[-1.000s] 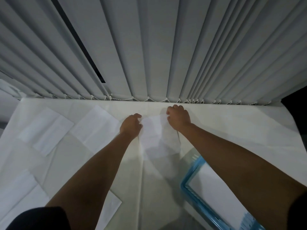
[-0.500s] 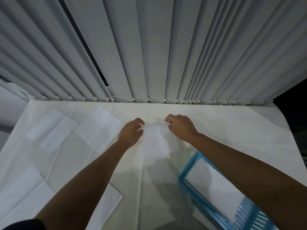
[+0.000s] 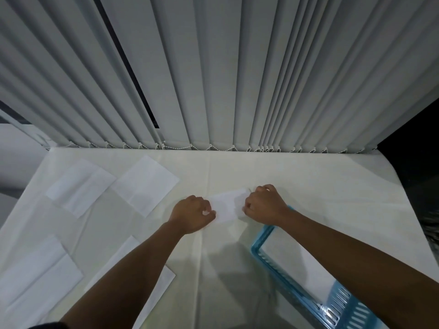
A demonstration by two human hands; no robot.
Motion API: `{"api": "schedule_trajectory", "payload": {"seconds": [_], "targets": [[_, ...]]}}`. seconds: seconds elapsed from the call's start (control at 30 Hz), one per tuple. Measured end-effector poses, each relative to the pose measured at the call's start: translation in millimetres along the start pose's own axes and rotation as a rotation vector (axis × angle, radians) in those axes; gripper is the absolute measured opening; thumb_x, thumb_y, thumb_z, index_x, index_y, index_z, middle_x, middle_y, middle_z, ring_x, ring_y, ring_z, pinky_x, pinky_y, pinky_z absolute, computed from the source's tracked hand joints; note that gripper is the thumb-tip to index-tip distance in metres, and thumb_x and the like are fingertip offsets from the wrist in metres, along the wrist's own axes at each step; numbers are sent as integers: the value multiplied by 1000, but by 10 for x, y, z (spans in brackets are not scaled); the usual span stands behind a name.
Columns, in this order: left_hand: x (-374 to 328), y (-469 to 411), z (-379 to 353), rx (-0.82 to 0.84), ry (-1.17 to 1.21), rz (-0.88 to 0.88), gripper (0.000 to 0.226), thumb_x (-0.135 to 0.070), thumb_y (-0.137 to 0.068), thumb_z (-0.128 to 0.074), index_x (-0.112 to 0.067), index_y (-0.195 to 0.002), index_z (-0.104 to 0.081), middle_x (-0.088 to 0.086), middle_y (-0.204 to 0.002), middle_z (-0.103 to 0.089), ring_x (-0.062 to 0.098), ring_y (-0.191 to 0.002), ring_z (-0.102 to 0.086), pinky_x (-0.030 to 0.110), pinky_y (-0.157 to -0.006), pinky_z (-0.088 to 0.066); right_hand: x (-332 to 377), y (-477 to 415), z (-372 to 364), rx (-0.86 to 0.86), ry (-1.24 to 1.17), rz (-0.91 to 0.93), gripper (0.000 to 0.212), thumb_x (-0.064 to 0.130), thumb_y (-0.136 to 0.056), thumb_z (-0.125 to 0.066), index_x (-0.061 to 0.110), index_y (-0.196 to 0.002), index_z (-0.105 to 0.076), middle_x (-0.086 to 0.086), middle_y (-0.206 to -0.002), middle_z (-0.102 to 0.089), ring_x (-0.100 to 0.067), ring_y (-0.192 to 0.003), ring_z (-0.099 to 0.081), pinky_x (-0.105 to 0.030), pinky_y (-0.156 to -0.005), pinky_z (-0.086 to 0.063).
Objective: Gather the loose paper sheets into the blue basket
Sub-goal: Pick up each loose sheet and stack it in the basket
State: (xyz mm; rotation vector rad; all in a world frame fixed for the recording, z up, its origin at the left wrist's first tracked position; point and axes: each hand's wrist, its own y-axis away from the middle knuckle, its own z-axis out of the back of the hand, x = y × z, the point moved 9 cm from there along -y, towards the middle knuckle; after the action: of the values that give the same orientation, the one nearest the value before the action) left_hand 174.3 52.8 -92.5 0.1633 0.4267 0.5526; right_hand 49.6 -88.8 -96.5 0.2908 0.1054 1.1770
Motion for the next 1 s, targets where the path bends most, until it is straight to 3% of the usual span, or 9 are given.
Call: {"api": "schedule_trajectory", "payload": {"seconds": [0.07,0.13,0.23,0.33,0.53,0.7,0.87,1.0], "targets": [[1,-45,57,-39,13,34,24,-44,-89,-49,-28,-95,-65,-8,-101,-65,13,-104,-55,28,-86,-44,-8,-27,54,-23,-43,-18,41,48,-92,-38,26,-94,-73,2,-94,-70,-19,-101,-56,-37,-97,-31],[-9,-126,79,-73,-4,29,23,-31,-92,-47,-25,-106,-65,-4,-107,-64,17,-108,-56,31,-86,-46,-2,-79,81,-44,-89,-22,36,42,-94,-38,29,-112,-68,5,-116,-67,-19,-112,-53,-37,-100,-30],[-26,-258,21,-47,-19,41,32,-24,-95,-44,-23,-125,-57,-2,-121,-59,19,-117,-51,34,-89,-46,56,-122,-28,23,-66,-16,46,34,-96,-38,27,-141,-43,8,-150,-42,-21,-133,-38,-40,-111,-20],[-60,-367,-70,8,-30,75,36,-28,-96,-44,-22,-132,-50,0,-128,-55,21,-123,-47,36,-93,-46,107,-114,-151,91,7,-17,52,35,-98,-34,25,-148,-29,7,-158,-27,-24,-141,-28,-46,-116,-13],[-96,-503,-125,68,-66,99,30,-29,-90,-55,-19,-119,-57,2,-119,-60,23,-117,-52,35,-90,-45,27,-112,-148,125,-13,-42,48,24,-97,-34,28,-146,-35,10,-158,-27,-21,-141,-27,-46,-118,-9],[-37,-542,-142,152,64,175,16,-23,-88,-51,-19,-101,-60,3,-107,-67,25,-104,-60,30,-76,-43,-151,-143,-102,91,-132,-133,40,21,-93,-40,34,-126,-59,13,-142,-50,-14,-132,-37,-37,-117,-10],[-42,-509,-110,164,183,199,25,-37,-91,-50,-21,-106,-62,3,-107,-67,24,-103,-61,33,-85,-47,-175,-92,-90,102,-64,-149,36,24,-93,-41,29,-119,-64,7,-128,-61,-16,-128,-41,-39,-116,-13],[-125,-476,-137,197,115,139,26,-29,-93,-51,-14,-108,-66,5,-117,-66,26,-113,-58,33,-91,-45,-134,-24,-57,123,66,-132,35,25,-93,-38,22,-118,-63,1,-120,-63,-19,-127,-43,-42,-115,-16]]}}
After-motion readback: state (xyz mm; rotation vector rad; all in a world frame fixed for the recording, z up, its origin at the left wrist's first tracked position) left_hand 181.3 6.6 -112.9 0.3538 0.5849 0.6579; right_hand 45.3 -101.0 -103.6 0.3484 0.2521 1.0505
